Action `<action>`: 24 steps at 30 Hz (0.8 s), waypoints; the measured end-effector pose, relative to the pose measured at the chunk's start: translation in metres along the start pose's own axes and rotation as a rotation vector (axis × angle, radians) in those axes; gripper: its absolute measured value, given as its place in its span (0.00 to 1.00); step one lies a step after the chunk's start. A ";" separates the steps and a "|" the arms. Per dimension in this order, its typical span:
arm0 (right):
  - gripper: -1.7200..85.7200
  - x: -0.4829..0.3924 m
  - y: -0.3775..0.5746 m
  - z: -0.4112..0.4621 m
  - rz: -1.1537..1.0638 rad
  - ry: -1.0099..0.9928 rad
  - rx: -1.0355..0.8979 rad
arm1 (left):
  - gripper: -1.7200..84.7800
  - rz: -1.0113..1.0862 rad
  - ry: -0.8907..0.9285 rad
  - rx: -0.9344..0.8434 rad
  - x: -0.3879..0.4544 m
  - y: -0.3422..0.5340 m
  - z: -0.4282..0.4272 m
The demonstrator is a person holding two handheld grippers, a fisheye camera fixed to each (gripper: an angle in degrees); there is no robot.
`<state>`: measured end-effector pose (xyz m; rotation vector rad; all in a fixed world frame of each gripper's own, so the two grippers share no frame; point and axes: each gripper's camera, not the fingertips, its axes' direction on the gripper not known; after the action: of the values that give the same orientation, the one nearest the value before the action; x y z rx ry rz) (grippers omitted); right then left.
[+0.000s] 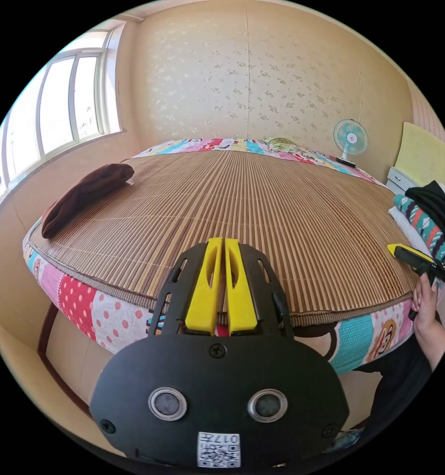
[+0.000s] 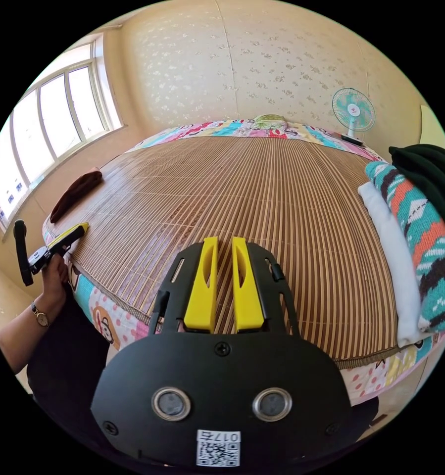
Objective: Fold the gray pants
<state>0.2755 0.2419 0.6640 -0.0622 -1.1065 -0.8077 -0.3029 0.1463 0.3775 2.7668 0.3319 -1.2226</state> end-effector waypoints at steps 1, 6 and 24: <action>0.05 0.000 -0.001 0.000 -0.002 0.001 0.000 | 0.01 0.000 -0.001 0.000 -0.001 0.001 0.001; 0.04 -0.002 -0.006 -0.003 -0.010 0.010 -0.001 | 0.01 0.001 -0.002 0.001 -0.006 0.005 0.005; 0.05 -0.005 -0.021 -0.008 -0.016 0.018 0.000 | 0.01 0.006 -0.016 0.006 -0.016 0.013 0.020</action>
<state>0.2678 0.2263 0.6493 -0.0458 -1.0913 -0.8211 -0.3248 0.1274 0.3762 2.7598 0.3182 -1.2455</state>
